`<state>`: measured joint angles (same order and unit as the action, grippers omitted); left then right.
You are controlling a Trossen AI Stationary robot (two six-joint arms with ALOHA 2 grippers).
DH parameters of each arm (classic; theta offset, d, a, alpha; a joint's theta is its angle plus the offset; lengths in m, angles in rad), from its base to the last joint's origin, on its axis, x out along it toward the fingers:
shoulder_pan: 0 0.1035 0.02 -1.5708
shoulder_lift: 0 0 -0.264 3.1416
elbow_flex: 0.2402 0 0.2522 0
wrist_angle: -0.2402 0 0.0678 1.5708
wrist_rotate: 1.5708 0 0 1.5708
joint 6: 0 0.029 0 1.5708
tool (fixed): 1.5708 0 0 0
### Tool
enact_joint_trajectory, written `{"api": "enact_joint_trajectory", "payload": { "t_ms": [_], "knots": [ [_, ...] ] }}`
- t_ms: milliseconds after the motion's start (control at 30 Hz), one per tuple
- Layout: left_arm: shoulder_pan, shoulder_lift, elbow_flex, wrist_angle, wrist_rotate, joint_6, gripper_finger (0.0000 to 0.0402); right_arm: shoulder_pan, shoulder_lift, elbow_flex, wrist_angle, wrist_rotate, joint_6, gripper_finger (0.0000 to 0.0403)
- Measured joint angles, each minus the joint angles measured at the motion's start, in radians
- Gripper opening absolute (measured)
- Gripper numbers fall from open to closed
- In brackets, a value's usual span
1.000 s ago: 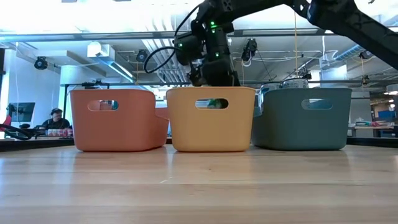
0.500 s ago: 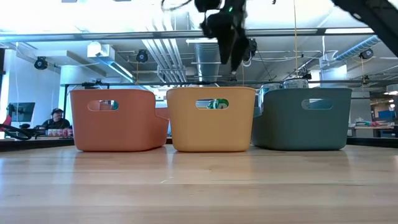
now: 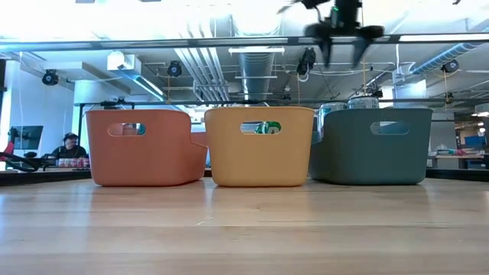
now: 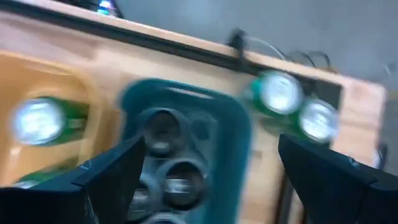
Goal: Sort soda cans
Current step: Put the green soda can into the yellow bin
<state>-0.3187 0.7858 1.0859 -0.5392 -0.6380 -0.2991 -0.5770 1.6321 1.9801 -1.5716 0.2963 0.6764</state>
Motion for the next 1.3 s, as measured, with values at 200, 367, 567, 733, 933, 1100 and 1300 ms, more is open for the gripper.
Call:
{"api": "enact_joint_trajectory", "payload": {
  "t_ms": [200, 367, 567, 733, 933, 1100, 1300],
  "knots": [
    [0.000, 0.002, 0.000, 0.006, 0.132, 0.013, 0.0252, -0.180, -0.118, -0.234, 0.001, -0.164, 0.092, 0.0364],
    [-0.001, -0.015, 0.000, 0.077, 0.365, 0.058, 0.0252, -0.293, -0.159, -0.394, 0.115, -0.185, 0.259, 0.0364],
    [-0.002, -0.019, 0.000, 0.081, 0.374, 0.043, 0.0252, -0.380, -0.139, -0.476, 0.385, -0.271, 0.379, 0.0364],
    [-0.002, -0.009, -0.002, 0.073, 0.376, 0.028, 0.0252, -0.417, -0.085, -0.478, 0.440, -0.244, 0.503, 0.0364],
    [-0.002, -0.007, -0.002, 0.044, 0.353, 0.009, 0.0252, -0.458, -0.033, -0.480, 0.490, -0.257, 0.315, 0.0364],
    [-0.002, -0.008, -0.002, 0.043, 0.203, 0.015, 0.0251, -0.514, -0.015, -0.433, 0.498, -0.272, 0.111, 0.0364],
    [-0.002, -0.009, -0.002, 0.066, 0.175, 0.087, 0.0251, -0.564, 0.079, -0.297, 0.289, -0.283, -0.241, 0.0364]
  ]
}}
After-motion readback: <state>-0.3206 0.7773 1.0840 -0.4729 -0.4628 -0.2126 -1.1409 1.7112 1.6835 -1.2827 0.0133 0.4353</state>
